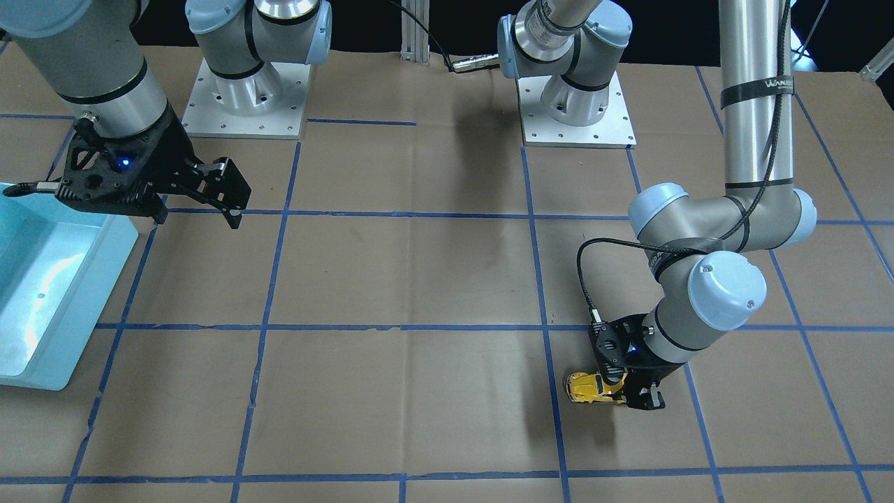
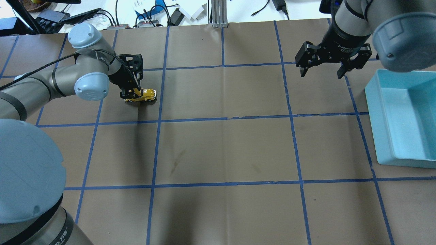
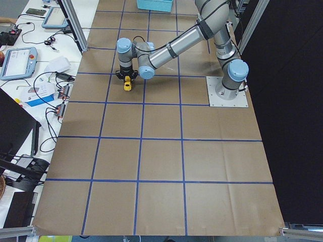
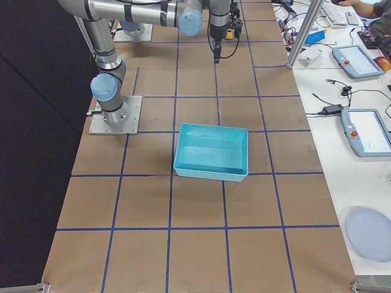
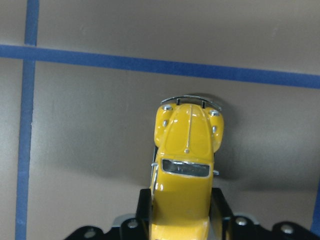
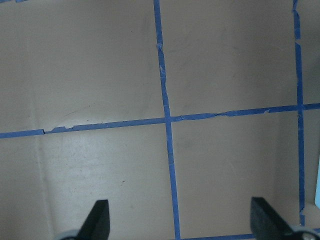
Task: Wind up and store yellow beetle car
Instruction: 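Keep dragging the car backward with the left gripper to wind it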
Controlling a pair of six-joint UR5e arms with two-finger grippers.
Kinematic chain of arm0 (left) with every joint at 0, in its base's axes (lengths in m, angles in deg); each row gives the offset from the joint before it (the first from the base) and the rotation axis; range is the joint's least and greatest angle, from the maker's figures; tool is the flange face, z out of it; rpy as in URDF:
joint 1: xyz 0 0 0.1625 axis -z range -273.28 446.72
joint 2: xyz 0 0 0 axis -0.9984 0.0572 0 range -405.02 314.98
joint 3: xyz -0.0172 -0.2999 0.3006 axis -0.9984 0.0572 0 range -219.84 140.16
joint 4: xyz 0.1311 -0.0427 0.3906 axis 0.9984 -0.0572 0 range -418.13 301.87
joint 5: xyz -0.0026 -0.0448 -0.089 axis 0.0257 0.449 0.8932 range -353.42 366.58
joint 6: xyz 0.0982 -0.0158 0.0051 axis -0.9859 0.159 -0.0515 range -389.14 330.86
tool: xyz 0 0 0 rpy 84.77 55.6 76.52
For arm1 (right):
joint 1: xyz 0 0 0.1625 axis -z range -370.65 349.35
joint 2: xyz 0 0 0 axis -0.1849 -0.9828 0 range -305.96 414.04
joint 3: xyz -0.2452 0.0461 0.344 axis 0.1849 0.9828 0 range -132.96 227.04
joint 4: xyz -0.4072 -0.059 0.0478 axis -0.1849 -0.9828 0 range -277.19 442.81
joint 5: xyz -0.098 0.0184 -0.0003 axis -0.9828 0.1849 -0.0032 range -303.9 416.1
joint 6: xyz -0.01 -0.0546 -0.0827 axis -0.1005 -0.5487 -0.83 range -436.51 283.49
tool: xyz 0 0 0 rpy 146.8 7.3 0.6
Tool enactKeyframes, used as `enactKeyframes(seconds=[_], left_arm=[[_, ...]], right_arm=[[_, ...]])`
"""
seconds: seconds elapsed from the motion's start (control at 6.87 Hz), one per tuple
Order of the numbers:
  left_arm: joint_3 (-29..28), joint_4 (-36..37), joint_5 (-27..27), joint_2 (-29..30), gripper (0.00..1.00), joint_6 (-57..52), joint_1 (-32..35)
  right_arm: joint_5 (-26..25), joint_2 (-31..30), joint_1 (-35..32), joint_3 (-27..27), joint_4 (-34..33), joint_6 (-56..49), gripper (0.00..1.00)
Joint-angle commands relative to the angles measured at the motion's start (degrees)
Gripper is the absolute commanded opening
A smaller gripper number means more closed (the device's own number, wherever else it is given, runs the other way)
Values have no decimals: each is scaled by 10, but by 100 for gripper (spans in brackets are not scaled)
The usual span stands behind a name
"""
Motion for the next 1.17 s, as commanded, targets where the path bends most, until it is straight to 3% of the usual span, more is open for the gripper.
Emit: enactKeyframes(seconds=[0.0, 1.02], left_arm=[[0, 0, 0, 0, 0, 0, 0], [3, -2, 0, 0, 0, -4, -26]], right_arm=[[0, 0, 0, 0, 1, 0, 100], [0, 0, 0, 0, 3, 1, 100]])
